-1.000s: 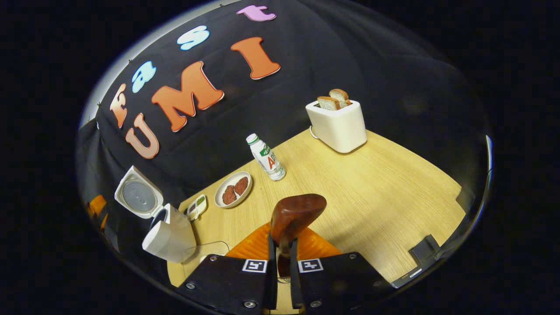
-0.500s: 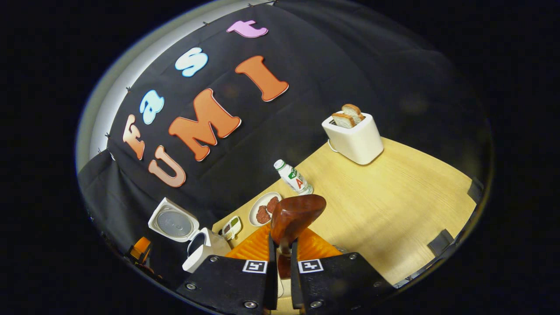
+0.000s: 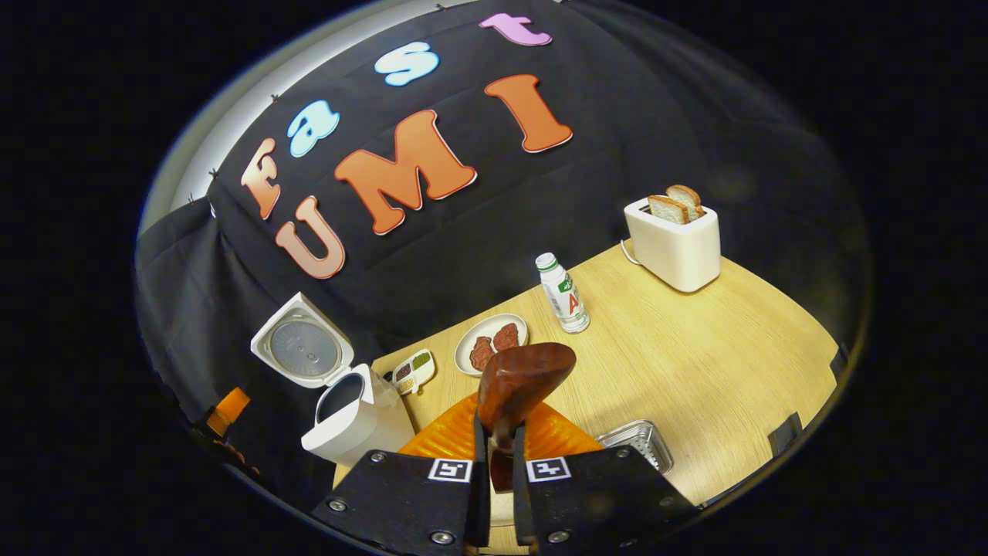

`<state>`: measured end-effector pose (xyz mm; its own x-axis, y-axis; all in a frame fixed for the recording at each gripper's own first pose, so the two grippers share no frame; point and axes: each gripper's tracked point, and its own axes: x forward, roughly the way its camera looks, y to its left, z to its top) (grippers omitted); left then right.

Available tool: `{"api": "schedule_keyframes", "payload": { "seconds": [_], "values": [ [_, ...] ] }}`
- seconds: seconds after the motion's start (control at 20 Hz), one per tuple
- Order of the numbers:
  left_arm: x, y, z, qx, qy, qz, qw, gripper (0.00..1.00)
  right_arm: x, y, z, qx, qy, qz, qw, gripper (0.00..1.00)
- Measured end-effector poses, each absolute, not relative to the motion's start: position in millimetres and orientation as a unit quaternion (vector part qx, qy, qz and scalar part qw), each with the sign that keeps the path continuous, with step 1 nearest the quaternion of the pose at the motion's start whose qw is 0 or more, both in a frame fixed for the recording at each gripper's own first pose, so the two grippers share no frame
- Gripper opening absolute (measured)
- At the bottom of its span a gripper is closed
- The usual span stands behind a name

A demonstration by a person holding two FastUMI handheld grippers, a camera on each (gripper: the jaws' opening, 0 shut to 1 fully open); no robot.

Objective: Close the left gripper, press the button to open the rice cooker; take a wooden spoon from the chopstick holder with the right hand, scoop a spoonful of rice and pour it into the rice cooker, then put the wooden spoon back into the chopstick holder.

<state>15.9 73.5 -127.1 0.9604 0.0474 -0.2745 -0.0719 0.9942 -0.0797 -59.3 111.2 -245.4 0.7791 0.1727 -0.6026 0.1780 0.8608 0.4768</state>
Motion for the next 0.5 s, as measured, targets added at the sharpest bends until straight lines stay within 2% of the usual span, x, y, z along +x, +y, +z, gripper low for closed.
{"api": "schedule_keyframes", "payload": {
  "seconds": [0.5],
  "values": [
    [1,119,-136,-0.051,0.141,0.070,0.986,0.99,-53,176,-288,0.117,0.367,0.044,0.922,0.12]
  ]
}}
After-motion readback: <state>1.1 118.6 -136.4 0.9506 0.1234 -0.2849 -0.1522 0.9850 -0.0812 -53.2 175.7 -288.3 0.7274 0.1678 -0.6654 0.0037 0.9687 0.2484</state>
